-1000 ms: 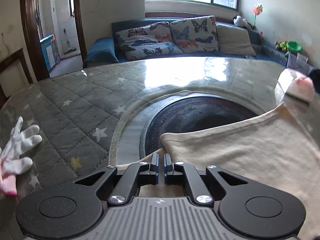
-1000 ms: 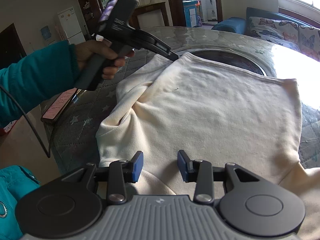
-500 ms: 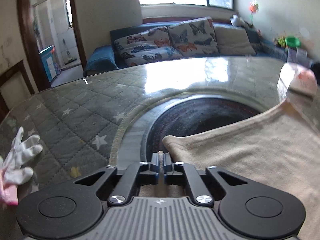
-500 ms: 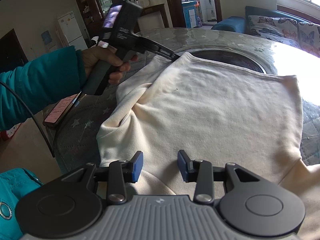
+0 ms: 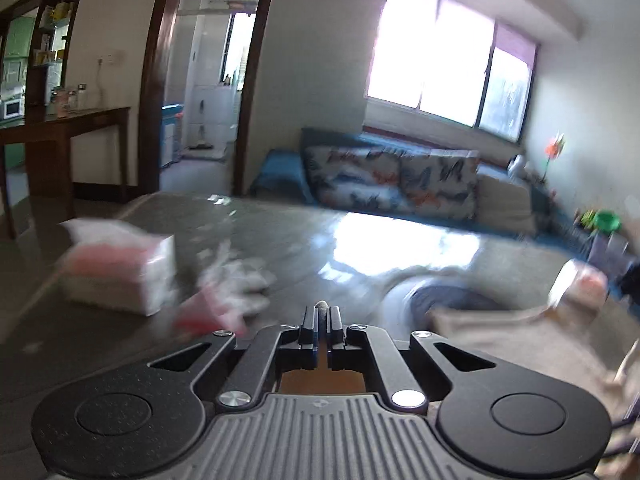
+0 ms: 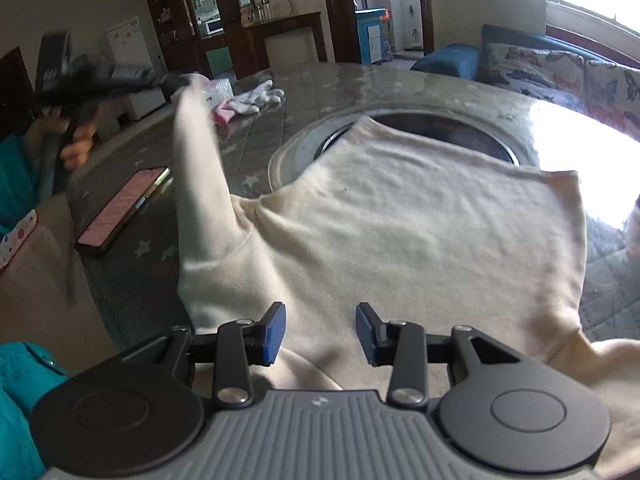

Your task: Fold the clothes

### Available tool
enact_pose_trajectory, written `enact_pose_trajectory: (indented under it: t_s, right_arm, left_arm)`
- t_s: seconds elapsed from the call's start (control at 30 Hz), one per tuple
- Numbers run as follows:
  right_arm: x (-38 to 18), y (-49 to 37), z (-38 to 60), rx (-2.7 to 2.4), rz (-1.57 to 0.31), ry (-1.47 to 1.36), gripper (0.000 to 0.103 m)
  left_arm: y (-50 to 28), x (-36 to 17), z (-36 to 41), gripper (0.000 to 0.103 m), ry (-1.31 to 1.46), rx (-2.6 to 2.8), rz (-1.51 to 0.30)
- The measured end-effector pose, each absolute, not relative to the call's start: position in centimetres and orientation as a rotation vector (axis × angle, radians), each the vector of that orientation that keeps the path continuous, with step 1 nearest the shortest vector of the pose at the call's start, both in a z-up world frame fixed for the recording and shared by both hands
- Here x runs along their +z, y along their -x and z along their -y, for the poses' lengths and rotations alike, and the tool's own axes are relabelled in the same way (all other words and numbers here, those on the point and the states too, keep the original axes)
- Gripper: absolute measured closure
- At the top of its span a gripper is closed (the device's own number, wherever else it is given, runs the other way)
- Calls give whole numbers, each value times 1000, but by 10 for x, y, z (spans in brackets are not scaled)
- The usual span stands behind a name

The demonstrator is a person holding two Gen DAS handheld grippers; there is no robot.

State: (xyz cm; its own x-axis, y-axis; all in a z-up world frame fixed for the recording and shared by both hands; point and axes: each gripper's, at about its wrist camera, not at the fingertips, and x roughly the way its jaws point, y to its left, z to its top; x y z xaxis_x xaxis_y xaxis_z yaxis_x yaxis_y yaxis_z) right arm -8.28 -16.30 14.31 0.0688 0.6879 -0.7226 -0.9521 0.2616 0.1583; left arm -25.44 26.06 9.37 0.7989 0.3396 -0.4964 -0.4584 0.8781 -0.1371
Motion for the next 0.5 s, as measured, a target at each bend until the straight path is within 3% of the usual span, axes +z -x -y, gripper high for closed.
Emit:
enact_pose_trajectory:
  t_s: [0.23, 0.5]
  right_arm:
    - [151, 111, 133, 1377, -746, 484, 64]
    - [135, 139, 94, 1470, -761, 561, 65]
  left_arm:
    - [289, 72, -258, 98, 166, 496, -630]
    - [297, 69, -262, 95, 123, 570, -642]
